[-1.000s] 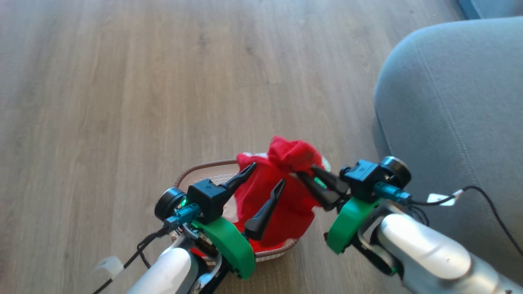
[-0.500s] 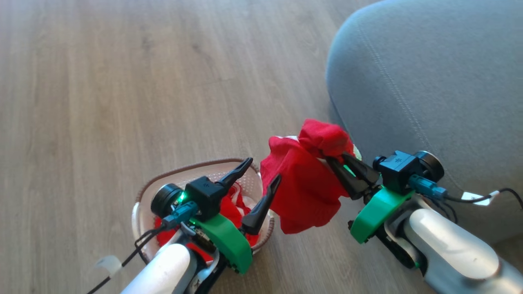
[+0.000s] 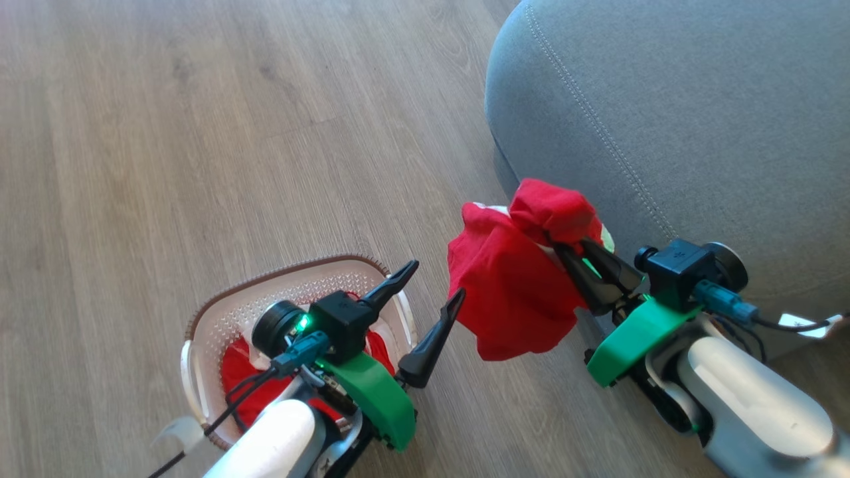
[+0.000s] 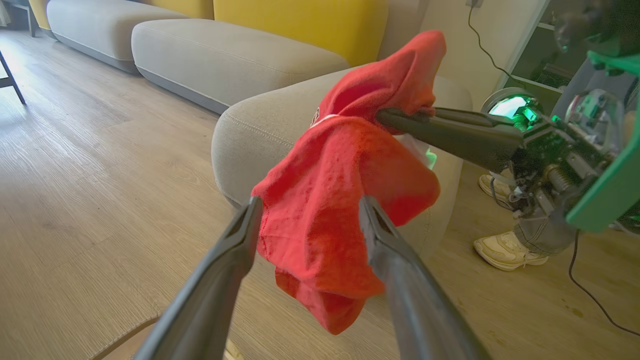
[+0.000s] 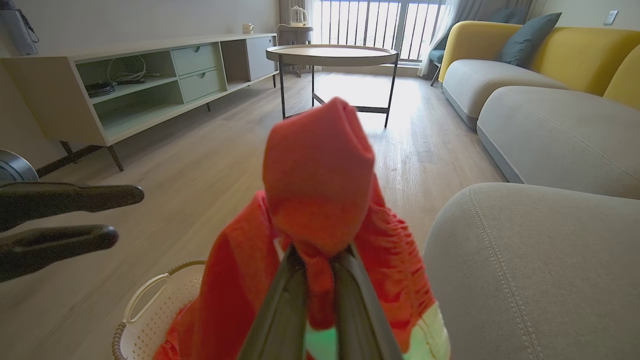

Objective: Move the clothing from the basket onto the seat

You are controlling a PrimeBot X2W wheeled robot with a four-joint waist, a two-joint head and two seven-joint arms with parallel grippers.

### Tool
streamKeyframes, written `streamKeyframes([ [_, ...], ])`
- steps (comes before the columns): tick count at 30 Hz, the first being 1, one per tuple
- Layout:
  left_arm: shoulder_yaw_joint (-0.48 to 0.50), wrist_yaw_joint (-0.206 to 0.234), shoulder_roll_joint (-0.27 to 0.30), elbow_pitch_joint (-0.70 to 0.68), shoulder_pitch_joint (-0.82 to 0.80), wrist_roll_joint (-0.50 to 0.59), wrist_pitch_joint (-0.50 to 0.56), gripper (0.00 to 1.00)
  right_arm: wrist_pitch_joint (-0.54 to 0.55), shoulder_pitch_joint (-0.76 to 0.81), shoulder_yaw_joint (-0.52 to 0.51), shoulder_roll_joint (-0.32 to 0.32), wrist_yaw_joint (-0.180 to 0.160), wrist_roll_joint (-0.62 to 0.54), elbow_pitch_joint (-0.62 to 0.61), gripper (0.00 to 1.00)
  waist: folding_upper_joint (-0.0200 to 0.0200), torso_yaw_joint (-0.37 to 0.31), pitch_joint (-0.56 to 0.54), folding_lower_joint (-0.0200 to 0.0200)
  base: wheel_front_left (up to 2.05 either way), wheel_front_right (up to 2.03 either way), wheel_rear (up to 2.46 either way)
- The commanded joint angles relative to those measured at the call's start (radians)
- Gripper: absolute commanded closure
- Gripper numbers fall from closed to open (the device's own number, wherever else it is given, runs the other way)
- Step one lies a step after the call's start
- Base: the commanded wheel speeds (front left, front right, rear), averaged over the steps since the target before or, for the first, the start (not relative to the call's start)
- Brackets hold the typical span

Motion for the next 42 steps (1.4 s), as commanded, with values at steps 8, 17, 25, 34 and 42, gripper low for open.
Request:
streamKeyframes([
  [8,0.02,0.01,0.013,-0.054,-0.065,0.01,0.002,0.0,-0.005,0.016,-0.044,-0.012,0.007,-0.015,-0.047,1.0,0.0,-0.008,0.031,0.0,0.0,0.0,0.0],
  [17,0.012,0.012,0.028,-0.082,-0.114,0.036,0.03,0.0,-0.005,0.003,-0.133,0.018,0.007,-0.005,-0.053,1.0,0.0,-0.012,0.148,0.0,0.0,0.0,0.0],
  [25,0.014,0.006,0.054,-0.121,-0.215,0.075,0.088,0.0,-0.005,-0.107,-0.298,0.058,0.007,-0.02,-0.05,1.0,0.0,-0.011,0.337,0.0,0.0,0.0,0.0],
  [34,0.024,-0.001,0.053,-0.142,-0.377,0.127,0.137,0.0,-0.005,-0.323,-0.482,0.039,0.007,-0.011,0.047,1.0,0.0,0.011,0.561,0.0,0.0,0.0,0.0],
  [42,0.027,-0.005,0.07,-0.146,-0.453,0.157,0.156,0.0,-0.005,-0.584,-0.649,0.004,0.007,0.057,0.224,1.0,0.0,0.016,0.671,0.0,0.0,0.0,0.0],
])
